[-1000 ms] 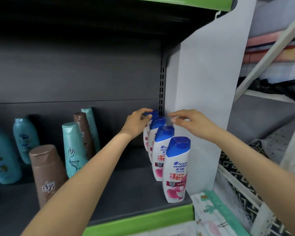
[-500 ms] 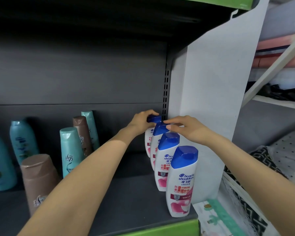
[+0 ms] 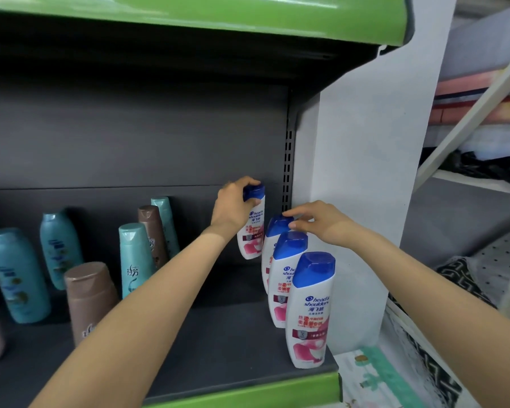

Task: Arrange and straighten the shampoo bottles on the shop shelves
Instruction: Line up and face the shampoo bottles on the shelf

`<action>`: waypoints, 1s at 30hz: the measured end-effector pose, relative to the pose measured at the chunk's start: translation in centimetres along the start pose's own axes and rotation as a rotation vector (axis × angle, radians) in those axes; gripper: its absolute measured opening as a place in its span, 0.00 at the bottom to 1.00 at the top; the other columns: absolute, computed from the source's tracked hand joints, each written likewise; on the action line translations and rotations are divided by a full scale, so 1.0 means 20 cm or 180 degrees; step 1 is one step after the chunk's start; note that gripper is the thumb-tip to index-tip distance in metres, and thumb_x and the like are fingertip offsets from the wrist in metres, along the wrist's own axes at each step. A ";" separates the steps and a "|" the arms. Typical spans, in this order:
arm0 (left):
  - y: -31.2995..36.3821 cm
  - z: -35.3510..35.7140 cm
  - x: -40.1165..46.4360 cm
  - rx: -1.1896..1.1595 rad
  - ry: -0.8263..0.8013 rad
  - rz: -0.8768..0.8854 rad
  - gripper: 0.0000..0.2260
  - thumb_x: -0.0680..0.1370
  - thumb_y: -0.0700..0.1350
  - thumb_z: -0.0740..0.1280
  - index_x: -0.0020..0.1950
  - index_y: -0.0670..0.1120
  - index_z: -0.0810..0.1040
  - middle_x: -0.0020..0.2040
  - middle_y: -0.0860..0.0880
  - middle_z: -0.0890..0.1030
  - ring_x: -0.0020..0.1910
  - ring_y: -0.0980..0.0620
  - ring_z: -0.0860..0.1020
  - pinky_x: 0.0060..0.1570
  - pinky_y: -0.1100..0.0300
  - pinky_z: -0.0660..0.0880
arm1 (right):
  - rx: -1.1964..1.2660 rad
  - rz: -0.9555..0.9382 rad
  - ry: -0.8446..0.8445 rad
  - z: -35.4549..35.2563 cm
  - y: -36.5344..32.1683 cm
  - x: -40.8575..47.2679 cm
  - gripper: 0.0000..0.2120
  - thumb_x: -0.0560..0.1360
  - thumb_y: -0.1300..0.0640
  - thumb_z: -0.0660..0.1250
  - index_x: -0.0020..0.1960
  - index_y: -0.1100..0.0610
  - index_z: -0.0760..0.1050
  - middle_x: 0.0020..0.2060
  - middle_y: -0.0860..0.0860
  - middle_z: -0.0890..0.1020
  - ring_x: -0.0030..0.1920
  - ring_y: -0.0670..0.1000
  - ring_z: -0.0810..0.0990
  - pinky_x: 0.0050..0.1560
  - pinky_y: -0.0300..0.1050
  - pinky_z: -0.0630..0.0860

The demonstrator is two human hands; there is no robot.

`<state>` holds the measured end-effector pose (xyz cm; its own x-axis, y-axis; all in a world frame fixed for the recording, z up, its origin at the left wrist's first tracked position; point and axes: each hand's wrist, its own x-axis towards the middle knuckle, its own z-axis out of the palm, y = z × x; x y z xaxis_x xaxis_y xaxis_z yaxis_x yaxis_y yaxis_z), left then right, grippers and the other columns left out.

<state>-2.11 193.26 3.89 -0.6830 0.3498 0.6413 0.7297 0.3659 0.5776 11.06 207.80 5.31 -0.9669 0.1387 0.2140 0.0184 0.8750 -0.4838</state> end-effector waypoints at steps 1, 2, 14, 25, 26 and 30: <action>0.02 -0.03 -0.02 0.0038 0.0015 0.0106 0.15 0.74 0.38 0.69 0.60 0.48 0.77 0.56 0.45 0.79 0.55 0.48 0.77 0.59 0.56 0.73 | -0.0027 -0.0031 0.0029 -0.01 -0.01 -0.01 0.17 0.79 0.57 0.62 0.67 0.54 0.72 0.63 0.55 0.77 0.61 0.51 0.74 0.54 0.36 0.66; 0.04 -0.07 -0.03 0.0104 0.0012 0.0204 0.16 0.74 0.38 0.69 0.60 0.48 0.77 0.56 0.45 0.79 0.55 0.48 0.77 0.59 0.55 0.73 | -0.0025 -0.0069 0.0106 -0.03 -0.02 -0.02 0.17 0.79 0.57 0.63 0.67 0.53 0.72 0.63 0.55 0.76 0.62 0.51 0.74 0.54 0.35 0.65; 0.40 -0.51 -0.54 0.0420 0.0481 0.0510 0.18 0.74 0.40 0.69 0.63 0.51 0.76 0.54 0.48 0.78 0.50 0.55 0.75 0.49 0.68 0.69 | 0.0308 -0.0838 0.0326 -0.05 -0.34 -0.35 0.22 0.76 0.52 0.67 0.68 0.56 0.71 0.63 0.52 0.77 0.60 0.49 0.77 0.58 0.40 0.71; 0.48 -0.80 -1.01 -0.1498 0.0386 -0.0102 0.15 0.75 0.37 0.68 0.55 0.55 0.77 0.52 0.48 0.80 0.43 0.58 0.80 0.36 0.59 0.79 | 0.1184 -0.1002 -0.0199 0.27 -0.46 -0.68 0.14 0.72 0.55 0.72 0.56 0.56 0.77 0.50 0.48 0.84 0.49 0.46 0.83 0.54 0.53 0.79; 0.47 -0.83 -1.03 -0.1539 0.0337 -0.0100 0.15 0.75 0.37 0.68 0.55 0.55 0.77 0.51 0.48 0.80 0.44 0.55 0.81 0.39 0.54 0.80 | 0.1305 -0.0958 -0.0140 0.29 -0.48 -0.71 0.14 0.71 0.56 0.72 0.56 0.55 0.77 0.50 0.47 0.84 0.49 0.46 0.83 0.54 0.52 0.79; 0.38 -0.96 -1.13 -0.1406 0.0095 -0.0200 0.15 0.74 0.39 0.69 0.57 0.54 0.75 0.52 0.47 0.80 0.46 0.52 0.82 0.46 0.53 0.80 | 0.1203 -0.0882 0.0365 0.41 -0.57 -0.79 0.17 0.71 0.54 0.73 0.58 0.51 0.76 0.50 0.45 0.83 0.49 0.44 0.81 0.52 0.49 0.79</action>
<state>19.50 171.47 3.44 -0.7298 0.3112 0.6087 0.6352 -0.0202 0.7720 23.95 191.76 0.53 -0.8877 -0.0071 0.4604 -0.3503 0.6593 -0.6653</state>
